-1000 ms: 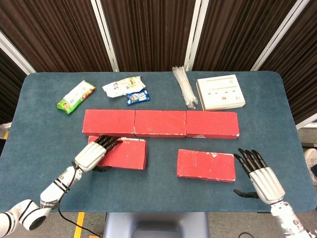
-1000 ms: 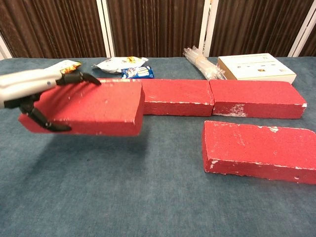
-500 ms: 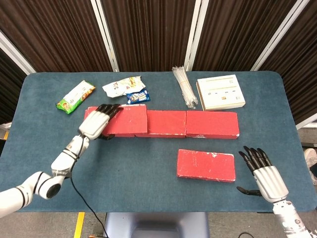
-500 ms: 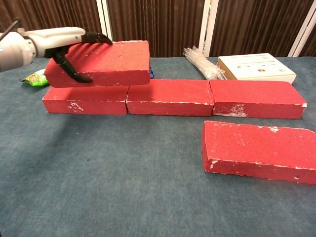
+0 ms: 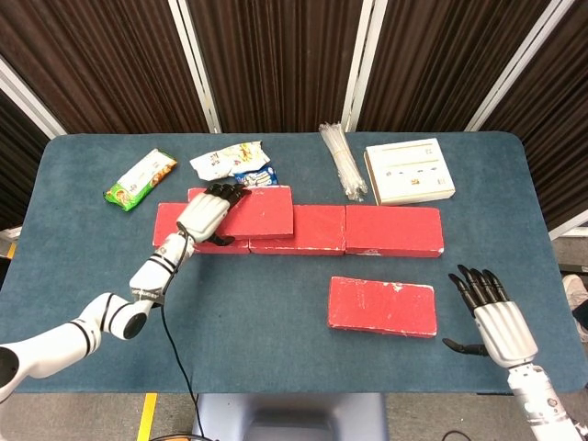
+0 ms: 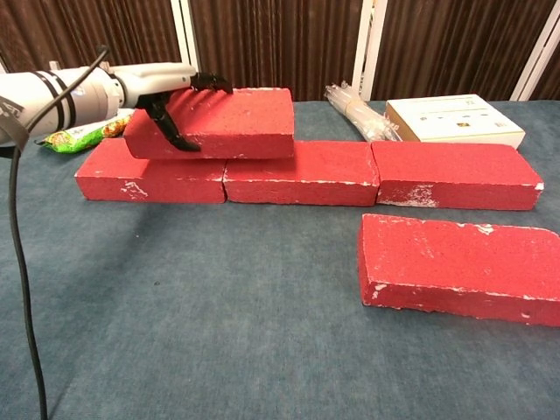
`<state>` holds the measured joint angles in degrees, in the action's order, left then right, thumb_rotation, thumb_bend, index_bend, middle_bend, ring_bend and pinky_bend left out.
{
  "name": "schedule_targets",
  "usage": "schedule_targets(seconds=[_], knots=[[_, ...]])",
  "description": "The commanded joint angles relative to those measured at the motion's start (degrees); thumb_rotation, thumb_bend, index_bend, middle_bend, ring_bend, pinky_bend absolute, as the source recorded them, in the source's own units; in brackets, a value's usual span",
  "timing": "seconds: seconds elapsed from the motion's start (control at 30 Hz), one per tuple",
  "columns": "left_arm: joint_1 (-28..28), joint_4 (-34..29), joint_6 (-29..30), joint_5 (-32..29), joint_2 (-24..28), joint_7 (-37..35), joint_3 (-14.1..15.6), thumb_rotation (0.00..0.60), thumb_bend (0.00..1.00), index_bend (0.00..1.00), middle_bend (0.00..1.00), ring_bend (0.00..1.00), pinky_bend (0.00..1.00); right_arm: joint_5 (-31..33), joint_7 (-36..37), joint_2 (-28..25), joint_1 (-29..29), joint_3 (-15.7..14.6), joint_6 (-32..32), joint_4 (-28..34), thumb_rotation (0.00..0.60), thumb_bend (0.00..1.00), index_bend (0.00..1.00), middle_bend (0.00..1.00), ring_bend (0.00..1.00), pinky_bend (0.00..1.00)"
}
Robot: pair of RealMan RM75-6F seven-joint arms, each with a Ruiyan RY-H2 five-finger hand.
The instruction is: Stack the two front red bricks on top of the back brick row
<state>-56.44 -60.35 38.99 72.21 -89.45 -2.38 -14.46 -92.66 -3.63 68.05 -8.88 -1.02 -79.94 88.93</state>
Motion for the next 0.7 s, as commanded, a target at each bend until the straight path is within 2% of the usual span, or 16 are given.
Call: schedule_targets(seconds=[0.03, 0.33, 0.53, 0.7], knots=[[-0.7, 2.4, -0.6, 0.3, -1.9, -1.4, 0.9, 0.6, 0.36, 0.09, 0.74, 0.66, 0.75, 0.2, 0.0, 0.1, -0.1, 0.1, 0.3, -0.1, 0.532, 0.12, 0.0, 0.0, 0.0, 0.0], [-1.3, 4.9, -1.5, 0.8, -3.2, -2.7, 2.0, 0.6, 0.36, 0.08, 0.68, 0.61, 0.64, 0.5, -0.2, 0.1, -0.2, 0.1, 0.3, -0.1, 0.533, 0.12, 0.0, 0.0, 0.0, 0.0], [-1.3, 4.5, -1.3, 1.2, -3.0, -3.8, 2.3, 0.6, 0.35, 0.06, 0.56, 0.46, 0.5, 0.7, -0.4, 0.3, -0.3, 0.2, 0.6, -0.1, 0.532, 0.12, 0.0, 0.0, 0.0, 0.0], [-1.4, 4.6, -2.1, 0.8, -2.9, -4.2, 2.5, 0.6, 0.33, 0.03, 0.45, 0.34, 0.42, 0.7, -0.5, 0.3, -0.2, 0.2, 0.6, -0.1, 0.532, 0.12, 0.0, 0.0, 0.0, 0.0]])
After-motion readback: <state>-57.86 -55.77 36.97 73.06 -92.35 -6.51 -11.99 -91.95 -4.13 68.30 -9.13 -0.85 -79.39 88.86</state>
